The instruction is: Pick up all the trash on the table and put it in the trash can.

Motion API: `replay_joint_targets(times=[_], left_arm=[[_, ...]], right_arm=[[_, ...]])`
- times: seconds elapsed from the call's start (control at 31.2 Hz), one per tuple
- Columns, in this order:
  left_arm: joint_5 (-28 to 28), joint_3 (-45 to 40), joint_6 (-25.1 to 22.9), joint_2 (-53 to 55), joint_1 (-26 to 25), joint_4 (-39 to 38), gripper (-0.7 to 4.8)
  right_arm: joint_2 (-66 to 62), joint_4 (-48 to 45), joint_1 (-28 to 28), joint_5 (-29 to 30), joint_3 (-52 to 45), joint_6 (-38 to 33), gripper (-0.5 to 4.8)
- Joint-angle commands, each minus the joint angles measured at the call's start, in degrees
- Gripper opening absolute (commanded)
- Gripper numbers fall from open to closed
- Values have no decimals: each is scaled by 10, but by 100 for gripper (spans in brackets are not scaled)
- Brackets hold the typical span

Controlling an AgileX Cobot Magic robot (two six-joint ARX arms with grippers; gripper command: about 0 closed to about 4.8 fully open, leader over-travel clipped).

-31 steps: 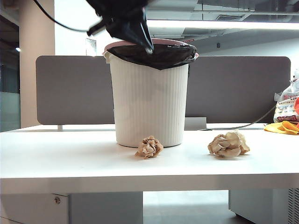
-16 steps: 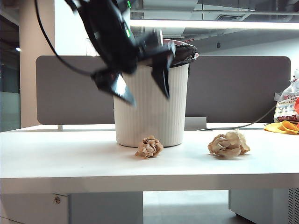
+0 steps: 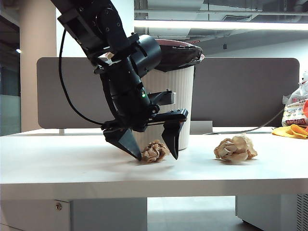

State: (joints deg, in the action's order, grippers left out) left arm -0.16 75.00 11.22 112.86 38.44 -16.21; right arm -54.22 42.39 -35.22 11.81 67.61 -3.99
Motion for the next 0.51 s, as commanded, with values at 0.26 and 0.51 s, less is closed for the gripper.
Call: replay_joint_targets(times=[0.26,0.51], left_arm=[[2,1,-1,15,0,5,19],[16,6,-1,1,0,-5,-5]], right_arm=[[2,-6,-1,3,2,2,-8],[2,-9,-1,1,3,11,-8]])
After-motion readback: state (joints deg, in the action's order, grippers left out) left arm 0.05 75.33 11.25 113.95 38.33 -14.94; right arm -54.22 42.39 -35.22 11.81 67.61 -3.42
